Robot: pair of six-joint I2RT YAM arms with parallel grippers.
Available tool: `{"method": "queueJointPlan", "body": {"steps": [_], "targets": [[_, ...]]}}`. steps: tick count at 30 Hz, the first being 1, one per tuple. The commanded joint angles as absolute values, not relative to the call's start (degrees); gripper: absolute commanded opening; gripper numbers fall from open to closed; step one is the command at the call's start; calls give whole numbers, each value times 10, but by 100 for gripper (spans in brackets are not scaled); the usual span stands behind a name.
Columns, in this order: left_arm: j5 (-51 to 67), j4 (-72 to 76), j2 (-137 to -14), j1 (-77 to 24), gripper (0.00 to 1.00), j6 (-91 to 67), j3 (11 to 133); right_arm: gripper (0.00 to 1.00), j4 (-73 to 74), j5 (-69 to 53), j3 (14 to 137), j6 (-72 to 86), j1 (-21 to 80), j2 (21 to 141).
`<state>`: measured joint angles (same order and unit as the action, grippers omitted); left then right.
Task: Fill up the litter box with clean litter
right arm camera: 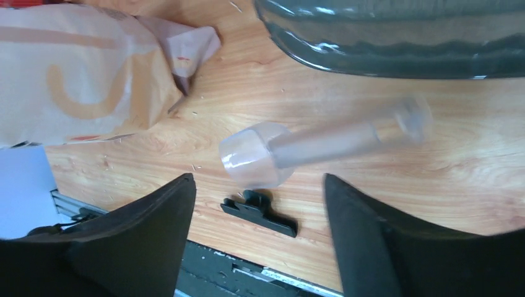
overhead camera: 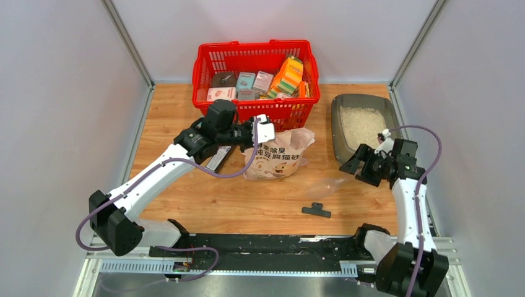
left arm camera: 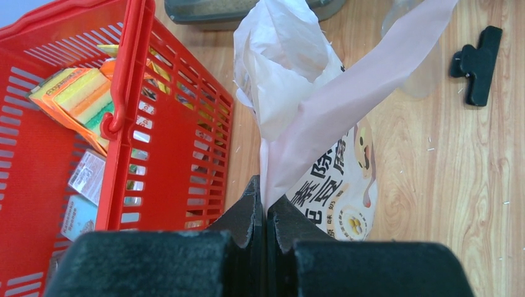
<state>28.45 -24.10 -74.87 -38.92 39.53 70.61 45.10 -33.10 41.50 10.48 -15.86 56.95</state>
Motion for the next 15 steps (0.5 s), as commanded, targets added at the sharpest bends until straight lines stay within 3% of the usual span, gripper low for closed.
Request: {"method": "queueJointPlan", "body": {"steps": [1, 2, 5, 15], "targets": [[307, -220, -720, -392, 1, 388, 700, 85, 477, -333, 495, 91, -159, 502], [306, -221, -721, -392, 1, 386, 699, 92, 473, -339, 504, 74, -155, 492], [306, -214, -722, -392, 1, 369, 694, 93, 420, -352, 519, 57, -130, 489], [307, -202, -713, -392, 0, 297, 686, 80, 325, -258, 656, 60, 71, 681]]}}
